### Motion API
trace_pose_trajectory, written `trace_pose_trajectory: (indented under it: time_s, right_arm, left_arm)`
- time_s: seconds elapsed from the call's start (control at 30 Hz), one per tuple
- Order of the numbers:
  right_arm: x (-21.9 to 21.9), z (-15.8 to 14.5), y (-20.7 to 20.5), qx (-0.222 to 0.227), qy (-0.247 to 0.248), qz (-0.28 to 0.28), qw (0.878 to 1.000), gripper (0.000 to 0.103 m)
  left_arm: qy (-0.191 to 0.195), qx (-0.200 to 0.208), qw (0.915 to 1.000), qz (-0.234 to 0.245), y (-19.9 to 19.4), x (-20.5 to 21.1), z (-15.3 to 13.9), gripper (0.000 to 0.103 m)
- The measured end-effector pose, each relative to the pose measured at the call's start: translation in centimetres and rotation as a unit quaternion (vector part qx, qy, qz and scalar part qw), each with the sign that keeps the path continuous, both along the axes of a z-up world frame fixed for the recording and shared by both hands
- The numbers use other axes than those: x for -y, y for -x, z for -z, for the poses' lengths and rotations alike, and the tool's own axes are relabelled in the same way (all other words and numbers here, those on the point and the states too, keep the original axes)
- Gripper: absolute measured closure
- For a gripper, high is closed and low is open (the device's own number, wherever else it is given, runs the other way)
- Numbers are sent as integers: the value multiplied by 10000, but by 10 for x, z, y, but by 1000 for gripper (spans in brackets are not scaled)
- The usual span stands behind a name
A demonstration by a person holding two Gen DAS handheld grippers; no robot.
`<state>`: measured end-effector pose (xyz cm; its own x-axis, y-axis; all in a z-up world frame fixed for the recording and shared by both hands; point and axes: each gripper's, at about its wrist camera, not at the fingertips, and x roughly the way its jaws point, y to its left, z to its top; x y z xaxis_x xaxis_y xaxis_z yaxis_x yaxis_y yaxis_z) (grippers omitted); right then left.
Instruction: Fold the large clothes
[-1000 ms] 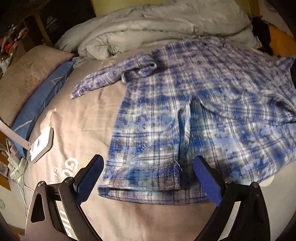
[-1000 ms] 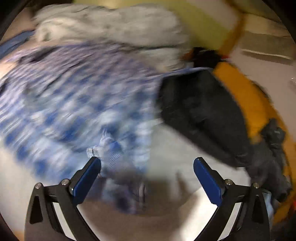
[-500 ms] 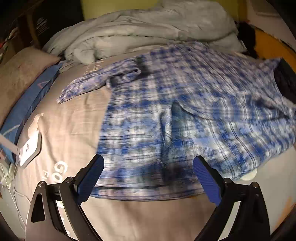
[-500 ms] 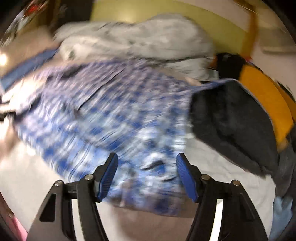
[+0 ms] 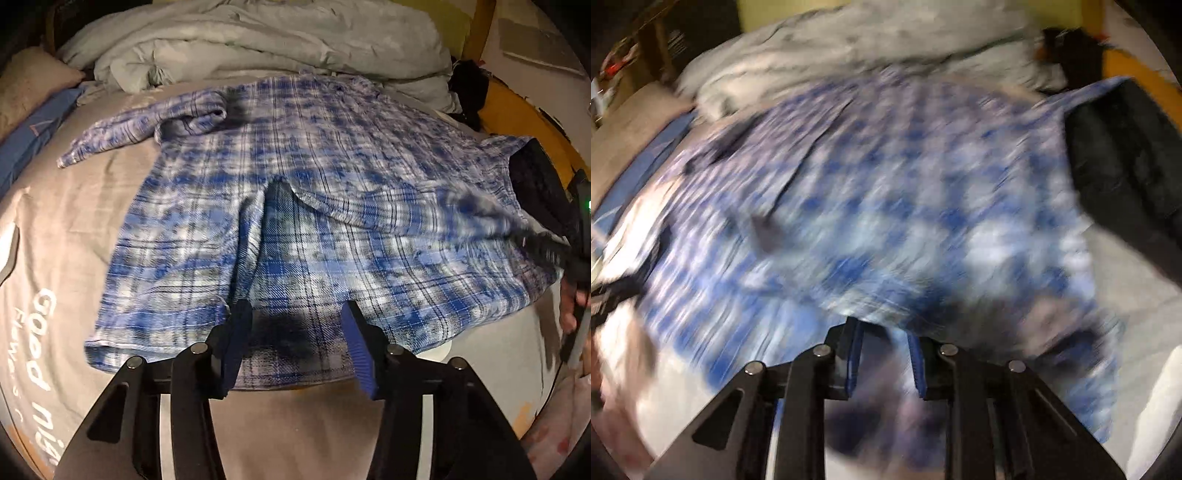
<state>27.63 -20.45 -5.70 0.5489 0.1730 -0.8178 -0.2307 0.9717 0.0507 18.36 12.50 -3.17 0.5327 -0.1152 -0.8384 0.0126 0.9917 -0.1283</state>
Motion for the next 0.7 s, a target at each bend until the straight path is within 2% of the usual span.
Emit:
trace_pose_trajectory:
  time_s: [0.07,0.17,0.3,0.43,0.47,0.53,0.6,0.67,0.7]
  right_arm:
    - [6,-11,-6,407,247,287,9985,82]
    - [26,-28,-15,797,256,743,9937,81]
    - [53,-39,-22,800,259,1018,9912,78]
    - [82,-52,-10,642,-87,1234,9902,65]
    - [89,-55,-2,577,-282,1213,9905,58]
    - [94,-54,7,329,-594,1078,9918,51]
    - [89,-47,14,22,-694,898,9935,49]
    - [79,-42,16,-96,-679,718,9951,37]
    - [74,-41,18,-76,-564,655,9962,35]
  left_arm:
    - [-77,-8,10000,37,-1,3,3,53]
    - [-255,-6,9996,118,-2,6,6,53]
    - [-259,-50,9996,87,-3,4,7,53]
    - [-456,-207,9987,-78,-10,-3,14,53]
    - [-489,-243,9984,-126,-11,-6,17,53]
    - [-774,-234,9964,-265,-16,-10,23,53]
    - [-1179,-85,9923,-363,-24,-13,26,52]
    - [-1315,-29,9897,-568,-33,-21,27,52]
    - [-1324,19,9888,-692,-36,-26,25,52]
